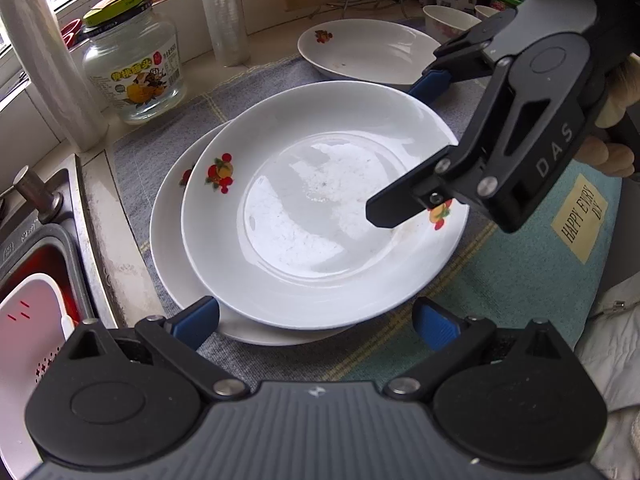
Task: Organize plates and bowls
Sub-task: 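Lower the plate onto the stained plate and open both grippers, then move both grippers to the flat white fruit-print plate on the towel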
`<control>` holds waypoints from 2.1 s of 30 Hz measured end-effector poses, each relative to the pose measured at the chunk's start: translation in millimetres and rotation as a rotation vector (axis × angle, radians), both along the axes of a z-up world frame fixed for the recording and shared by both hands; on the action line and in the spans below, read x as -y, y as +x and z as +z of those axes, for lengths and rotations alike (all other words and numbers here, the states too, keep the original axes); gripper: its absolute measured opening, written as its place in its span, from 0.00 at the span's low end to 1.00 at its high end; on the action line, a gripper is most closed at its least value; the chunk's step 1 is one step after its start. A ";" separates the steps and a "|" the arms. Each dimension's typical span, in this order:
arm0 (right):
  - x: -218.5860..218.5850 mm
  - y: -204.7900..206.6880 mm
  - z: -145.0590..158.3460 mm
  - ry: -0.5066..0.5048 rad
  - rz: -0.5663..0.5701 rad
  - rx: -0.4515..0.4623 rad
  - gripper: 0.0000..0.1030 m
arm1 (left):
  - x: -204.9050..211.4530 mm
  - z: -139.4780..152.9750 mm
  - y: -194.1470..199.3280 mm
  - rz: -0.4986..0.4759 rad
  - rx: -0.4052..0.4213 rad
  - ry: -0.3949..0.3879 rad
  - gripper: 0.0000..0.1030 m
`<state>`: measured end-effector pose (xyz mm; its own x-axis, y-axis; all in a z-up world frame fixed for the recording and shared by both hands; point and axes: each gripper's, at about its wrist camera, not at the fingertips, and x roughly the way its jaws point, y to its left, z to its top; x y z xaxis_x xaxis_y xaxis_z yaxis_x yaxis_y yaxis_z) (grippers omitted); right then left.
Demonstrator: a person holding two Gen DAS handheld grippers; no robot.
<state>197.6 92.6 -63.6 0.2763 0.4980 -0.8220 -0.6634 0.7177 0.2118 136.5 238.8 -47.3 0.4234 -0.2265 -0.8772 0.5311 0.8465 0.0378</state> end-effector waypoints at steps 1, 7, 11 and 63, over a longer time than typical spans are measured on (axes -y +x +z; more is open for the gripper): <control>-0.4 -0.1 -0.8 -0.003 0.003 0.001 1.00 | -0.1 0.4 -1.0 0.005 0.004 -0.002 0.99; -3.2 -1.5 -1.3 -0.036 0.006 0.010 1.00 | -3.8 3.4 -6.6 0.047 0.025 -0.035 0.99; -8.1 -3.5 -0.1 -0.078 0.006 0.032 1.00 | -5.4 4.0 -11.4 0.074 0.052 -0.051 0.99; 214.6 13.0 22.7 -0.153 -0.149 0.323 1.00 | 200.2 0.2 21.1 0.351 0.289 -0.132 0.99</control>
<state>210.6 -122.0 -40.9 0.5933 0.3111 -0.7425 -0.5643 0.8185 -0.1079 157.6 38.6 -47.1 0.7170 -0.1273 -0.6853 0.1951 0.9805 0.0221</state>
